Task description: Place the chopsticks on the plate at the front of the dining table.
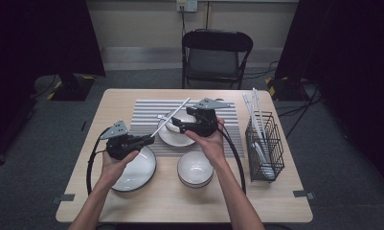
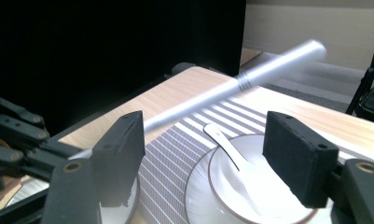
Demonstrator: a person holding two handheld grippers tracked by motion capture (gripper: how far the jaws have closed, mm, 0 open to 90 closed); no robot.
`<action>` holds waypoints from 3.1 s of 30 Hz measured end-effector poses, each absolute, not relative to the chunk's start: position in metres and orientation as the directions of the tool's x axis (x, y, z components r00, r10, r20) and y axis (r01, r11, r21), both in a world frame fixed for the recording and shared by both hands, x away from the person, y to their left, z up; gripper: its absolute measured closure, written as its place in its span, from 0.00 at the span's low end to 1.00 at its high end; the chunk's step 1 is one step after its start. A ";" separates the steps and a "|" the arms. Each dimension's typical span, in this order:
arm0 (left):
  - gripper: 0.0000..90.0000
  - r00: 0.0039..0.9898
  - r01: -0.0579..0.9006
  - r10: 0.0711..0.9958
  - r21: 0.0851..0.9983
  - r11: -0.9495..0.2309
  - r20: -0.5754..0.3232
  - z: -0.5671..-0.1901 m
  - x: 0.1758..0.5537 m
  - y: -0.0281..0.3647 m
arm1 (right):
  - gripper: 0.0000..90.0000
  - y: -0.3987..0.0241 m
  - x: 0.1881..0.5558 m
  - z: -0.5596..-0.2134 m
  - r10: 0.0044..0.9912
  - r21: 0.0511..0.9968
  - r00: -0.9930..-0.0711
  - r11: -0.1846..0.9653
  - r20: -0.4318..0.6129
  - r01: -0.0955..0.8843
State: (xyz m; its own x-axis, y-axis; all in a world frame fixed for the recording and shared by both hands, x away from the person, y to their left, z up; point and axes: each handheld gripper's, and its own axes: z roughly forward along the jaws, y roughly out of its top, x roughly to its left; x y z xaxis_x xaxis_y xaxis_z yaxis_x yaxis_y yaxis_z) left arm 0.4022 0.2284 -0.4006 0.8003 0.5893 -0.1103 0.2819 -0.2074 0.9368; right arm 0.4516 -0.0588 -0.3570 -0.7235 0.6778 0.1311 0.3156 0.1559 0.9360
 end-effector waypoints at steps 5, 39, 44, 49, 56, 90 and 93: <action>0.96 0.795 0.282 0.596 0.938 -0.203 -0.109 -0.400 0.402 0.232 | 0.31 -0.067 0.450 -0.359 0.689 0.935 -0.715 0.161 0.124 0.317; 0.96 0.750 0.284 0.651 0.945 -0.163 -0.113 -0.387 0.415 0.260 | 0.29 -0.117 0.443 -0.416 0.789 0.855 -0.605 0.240 0.103 0.459; 0.96 0.746 0.279 0.658 0.945 -0.169 -0.102 -0.381 0.418 0.259 | 0.29 -0.123 0.447 -0.431 0.806 0.830 -0.584 0.255 0.101 0.496; 0.96 0.743 0.279 0.661 0.946 -0.164 -0.105 -0.375 0.424 0.259 | 0.29 -0.128 0.447 -0.443 0.818 0.809 -0.567 0.265 0.100 0.525; 0.96 0.741 0.273 0.664 0.948 -0.162 -0.100 -0.364 0.431 0.256 | 0.28 -0.135 0.447 -0.455 0.833 0.793 -0.543 0.260 0.104 0.551; 0.96 0.704 0.336 0.699 0.927 -0.167 -0.129 -0.363 0.499 0.254 | 0.24 -0.136 0.455 -0.492 0.869 0.717 -0.494 0.329 0.025 0.615; 0.96 0.700 0.353 0.701 0.919 -0.175 -0.136 -0.368 0.508 0.256 | 0.24 -0.136 0.455 -0.493 0.870 0.712 -0.492 0.331 0.023 0.619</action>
